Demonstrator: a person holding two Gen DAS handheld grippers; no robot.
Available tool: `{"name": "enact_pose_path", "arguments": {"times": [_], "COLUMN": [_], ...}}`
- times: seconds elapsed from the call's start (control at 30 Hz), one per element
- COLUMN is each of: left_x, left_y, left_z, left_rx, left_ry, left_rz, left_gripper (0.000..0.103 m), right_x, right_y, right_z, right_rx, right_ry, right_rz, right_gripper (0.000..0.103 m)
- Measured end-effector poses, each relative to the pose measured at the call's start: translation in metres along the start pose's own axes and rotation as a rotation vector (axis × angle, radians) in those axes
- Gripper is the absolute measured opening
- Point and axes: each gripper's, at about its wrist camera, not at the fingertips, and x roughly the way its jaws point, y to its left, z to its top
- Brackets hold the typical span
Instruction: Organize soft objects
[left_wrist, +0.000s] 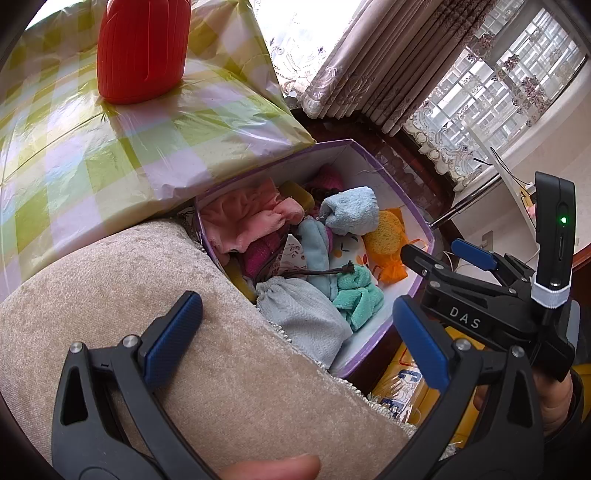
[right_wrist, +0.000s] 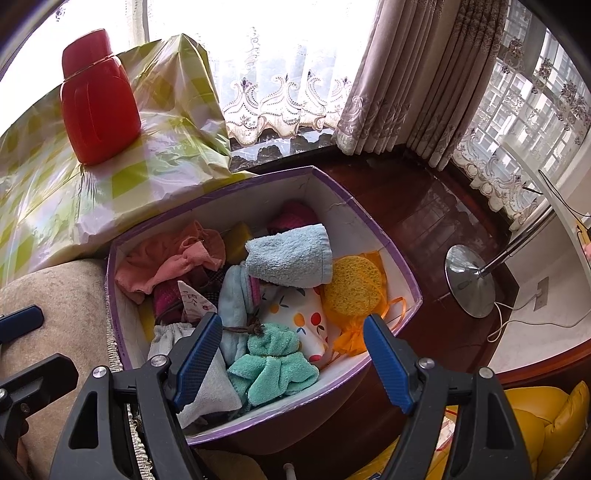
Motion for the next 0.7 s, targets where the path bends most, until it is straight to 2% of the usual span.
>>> {"name": "enact_pose_path", "arguments": {"times": [0.7], "left_x": [0.0017], "left_y": [0.0003], "left_z": [-0.0001], "left_rx": [0.002], "left_ry": [0.003], "left_rz": [0.002], "left_gripper": [0.103], "right_x": [-0.0003], "right_y": [0.0000], "right_z": [0.0020], "right_rx": [0.001], "right_ry": [-0.002], "right_rz": [0.000], "right_gripper": [0.079]}}
